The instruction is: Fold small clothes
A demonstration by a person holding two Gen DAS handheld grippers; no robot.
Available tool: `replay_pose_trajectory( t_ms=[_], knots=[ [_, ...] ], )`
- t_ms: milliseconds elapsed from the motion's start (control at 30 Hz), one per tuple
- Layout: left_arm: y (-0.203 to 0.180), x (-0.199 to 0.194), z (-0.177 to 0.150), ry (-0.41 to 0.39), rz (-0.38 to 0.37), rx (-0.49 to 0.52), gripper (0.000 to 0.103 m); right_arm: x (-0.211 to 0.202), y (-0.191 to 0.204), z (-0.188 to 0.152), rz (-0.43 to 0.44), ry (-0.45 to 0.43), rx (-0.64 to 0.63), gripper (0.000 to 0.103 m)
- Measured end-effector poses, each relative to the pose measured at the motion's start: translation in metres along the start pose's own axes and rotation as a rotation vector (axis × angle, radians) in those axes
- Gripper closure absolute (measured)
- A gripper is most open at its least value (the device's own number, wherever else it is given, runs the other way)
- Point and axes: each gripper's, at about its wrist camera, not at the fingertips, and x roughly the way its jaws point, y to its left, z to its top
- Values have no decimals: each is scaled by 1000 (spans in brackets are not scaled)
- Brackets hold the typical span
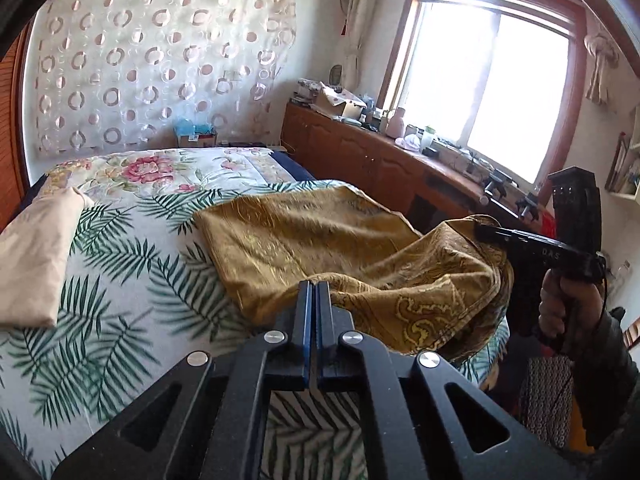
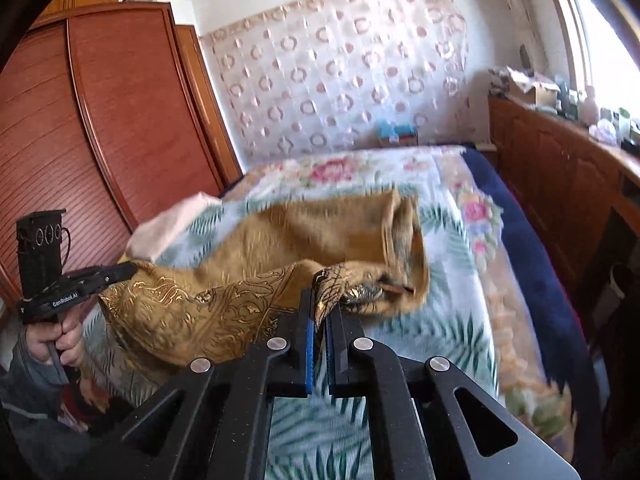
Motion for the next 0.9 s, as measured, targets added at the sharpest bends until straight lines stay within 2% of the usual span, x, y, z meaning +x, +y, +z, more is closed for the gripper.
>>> replay_pose_trajectory(
  t_ms=[167,333,600,900],
  knots=[
    [17,21,27,-12,51,1,101,31,1,39,-46,1,-101,99],
    [39,46,54,-8,83,-2,101,73,-8,71,-80,8,-112,99],
    [69,82,72,26,117,-34,101,131,-10,88,-93,51,-101,99],
    [91,126,74,92,139,-50,101,153,-14,100,-82,73,-108,99]
  ],
)
